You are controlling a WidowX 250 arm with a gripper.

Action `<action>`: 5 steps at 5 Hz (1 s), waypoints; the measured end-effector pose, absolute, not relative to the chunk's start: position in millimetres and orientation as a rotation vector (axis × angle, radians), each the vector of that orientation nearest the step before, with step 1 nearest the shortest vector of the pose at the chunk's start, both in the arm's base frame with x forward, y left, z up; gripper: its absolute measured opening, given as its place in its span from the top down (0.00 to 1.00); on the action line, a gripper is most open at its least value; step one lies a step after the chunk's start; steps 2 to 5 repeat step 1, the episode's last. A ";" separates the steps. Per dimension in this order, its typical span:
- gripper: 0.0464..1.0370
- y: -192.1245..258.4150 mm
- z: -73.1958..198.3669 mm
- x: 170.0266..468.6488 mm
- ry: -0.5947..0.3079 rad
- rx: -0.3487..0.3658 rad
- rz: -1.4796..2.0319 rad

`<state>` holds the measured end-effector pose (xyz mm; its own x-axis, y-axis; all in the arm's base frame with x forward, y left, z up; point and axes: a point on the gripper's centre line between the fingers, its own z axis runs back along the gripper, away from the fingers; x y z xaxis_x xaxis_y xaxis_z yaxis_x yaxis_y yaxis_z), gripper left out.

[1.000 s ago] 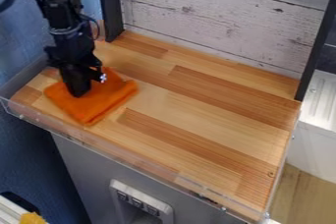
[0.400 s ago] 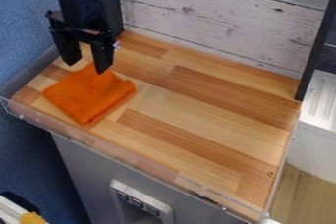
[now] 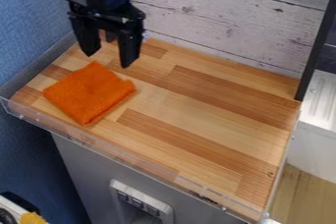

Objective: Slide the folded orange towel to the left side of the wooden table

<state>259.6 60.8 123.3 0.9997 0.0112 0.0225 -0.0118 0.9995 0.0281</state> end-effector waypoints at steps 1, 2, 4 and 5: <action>0.04 40.7 127.7 257.6 -0.006 0.021 0.005; 0.04 40.7 127.7 257.6 -0.006 0.021 0.005; 0.04 40.7 127.7 257.6 -0.006 0.021 0.005; 0.04 40.7 127.7 257.6 -0.006 0.021 0.005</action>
